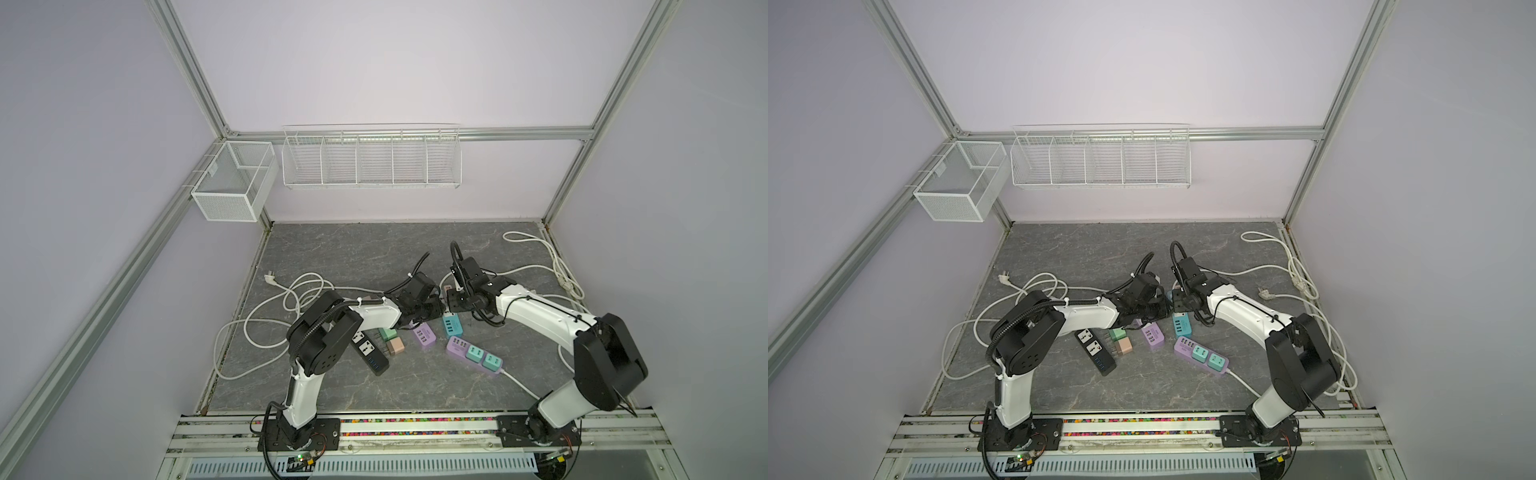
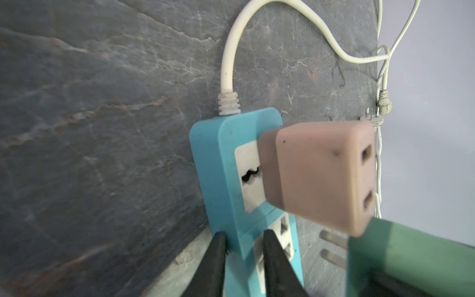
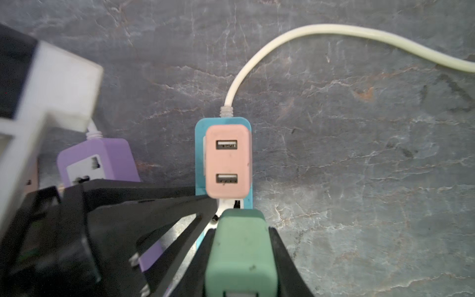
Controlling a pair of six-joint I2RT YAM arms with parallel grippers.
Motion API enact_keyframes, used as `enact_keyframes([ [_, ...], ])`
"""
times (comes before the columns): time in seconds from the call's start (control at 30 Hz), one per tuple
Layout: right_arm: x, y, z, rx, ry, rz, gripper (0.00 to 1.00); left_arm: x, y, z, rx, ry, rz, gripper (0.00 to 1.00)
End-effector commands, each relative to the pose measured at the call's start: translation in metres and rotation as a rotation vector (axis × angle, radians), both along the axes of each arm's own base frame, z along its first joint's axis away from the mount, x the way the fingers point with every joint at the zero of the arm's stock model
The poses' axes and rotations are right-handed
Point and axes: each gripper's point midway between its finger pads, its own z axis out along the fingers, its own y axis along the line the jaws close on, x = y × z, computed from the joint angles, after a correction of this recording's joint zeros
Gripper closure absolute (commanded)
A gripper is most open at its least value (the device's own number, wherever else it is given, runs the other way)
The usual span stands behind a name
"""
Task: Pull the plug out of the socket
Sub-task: 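Pull the green adapter up out of the teal strip with the right gripper, then carry the green adapter beside the teal strip and release it with the right gripper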
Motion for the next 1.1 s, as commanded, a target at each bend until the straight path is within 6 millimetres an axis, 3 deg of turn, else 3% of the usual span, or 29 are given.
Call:
enact_keyframes([
  [0.0,-0.006,-0.001,0.007,0.032,-0.005,0.005,0.79,-0.022,0.030,-0.042,0.156,0.109,0.011,0.74],
  [0.4,-0.013,-0.009,0.044,0.230,-0.056,-0.007,0.79,-0.006,0.011,0.011,0.076,0.015,-0.009,0.73],
  [0.8,-0.027,-0.044,0.020,0.450,-0.004,-0.106,0.77,-0.009,0.016,0.061,0.000,-0.074,-0.016,0.72],
  [1.07,-0.025,-0.065,0.000,0.560,-0.025,-0.172,0.76,-0.022,0.040,0.078,-0.005,-0.128,-0.003,0.67],
])
